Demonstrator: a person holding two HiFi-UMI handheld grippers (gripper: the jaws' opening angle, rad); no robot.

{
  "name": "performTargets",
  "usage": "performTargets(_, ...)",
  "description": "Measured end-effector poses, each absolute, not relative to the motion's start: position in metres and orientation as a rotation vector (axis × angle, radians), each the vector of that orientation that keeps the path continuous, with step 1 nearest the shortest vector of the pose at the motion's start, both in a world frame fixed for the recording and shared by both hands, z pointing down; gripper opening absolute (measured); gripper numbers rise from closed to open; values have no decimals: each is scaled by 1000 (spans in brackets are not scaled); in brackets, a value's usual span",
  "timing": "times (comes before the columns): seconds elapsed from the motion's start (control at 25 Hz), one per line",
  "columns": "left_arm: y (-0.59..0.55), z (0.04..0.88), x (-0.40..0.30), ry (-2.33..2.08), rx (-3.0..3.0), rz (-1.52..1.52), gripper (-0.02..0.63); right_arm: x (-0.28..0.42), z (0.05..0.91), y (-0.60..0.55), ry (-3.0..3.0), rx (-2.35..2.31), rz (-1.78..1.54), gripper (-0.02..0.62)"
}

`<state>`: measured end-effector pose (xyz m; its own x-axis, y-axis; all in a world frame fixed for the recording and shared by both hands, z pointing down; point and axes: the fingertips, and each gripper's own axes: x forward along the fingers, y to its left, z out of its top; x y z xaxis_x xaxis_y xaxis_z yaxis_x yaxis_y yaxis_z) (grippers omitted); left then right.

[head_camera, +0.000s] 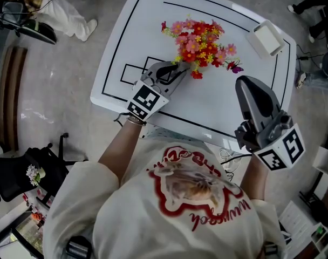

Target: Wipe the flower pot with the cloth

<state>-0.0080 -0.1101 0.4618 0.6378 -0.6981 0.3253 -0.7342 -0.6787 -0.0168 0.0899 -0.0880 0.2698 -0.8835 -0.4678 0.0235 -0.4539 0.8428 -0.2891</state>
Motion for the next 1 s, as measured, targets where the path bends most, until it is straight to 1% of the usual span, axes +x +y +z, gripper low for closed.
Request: performTargets(1.0,-95,459,39,-1096,2767,433,55,100,275,-80,2967,-714,-471,0)
